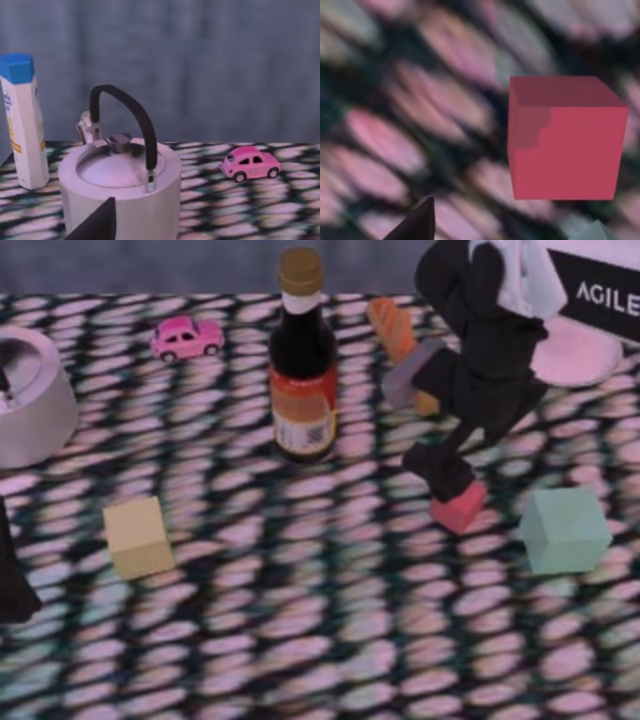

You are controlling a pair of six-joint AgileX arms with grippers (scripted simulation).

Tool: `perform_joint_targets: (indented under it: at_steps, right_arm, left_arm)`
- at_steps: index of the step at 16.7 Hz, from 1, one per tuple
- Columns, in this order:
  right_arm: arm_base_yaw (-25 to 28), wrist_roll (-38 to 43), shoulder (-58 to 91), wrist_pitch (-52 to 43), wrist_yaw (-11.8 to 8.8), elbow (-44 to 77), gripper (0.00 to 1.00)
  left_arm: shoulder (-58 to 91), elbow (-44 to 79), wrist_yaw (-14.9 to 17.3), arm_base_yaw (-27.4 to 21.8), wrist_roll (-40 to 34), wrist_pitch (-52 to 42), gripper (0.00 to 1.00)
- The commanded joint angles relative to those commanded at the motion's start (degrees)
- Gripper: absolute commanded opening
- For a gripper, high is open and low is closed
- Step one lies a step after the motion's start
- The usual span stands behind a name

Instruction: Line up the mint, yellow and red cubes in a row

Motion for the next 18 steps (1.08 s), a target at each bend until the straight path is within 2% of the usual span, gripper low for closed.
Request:
perform_joint_targets:
  at_steps: [7,14,18]
  right_arm:
    - [-0.2,0.0,0.3,1.1,0.0,-0.9,1.00]
    - [0.0,0.1,6.0,15.3,0.1,-9.1,1.00]
    - [0.1,0.1,6.6,16.4,0.1,-9.8,1.00]
  left_arm:
    - [0.0,0.0,0.0,0.0,0.0,0.0,1.00]
    - [0.0,0.0,0.0,0.0,0.0,0.0,1.00]
    - [0.0,0.0,0.0,0.0,0.0,0.0,1.00]
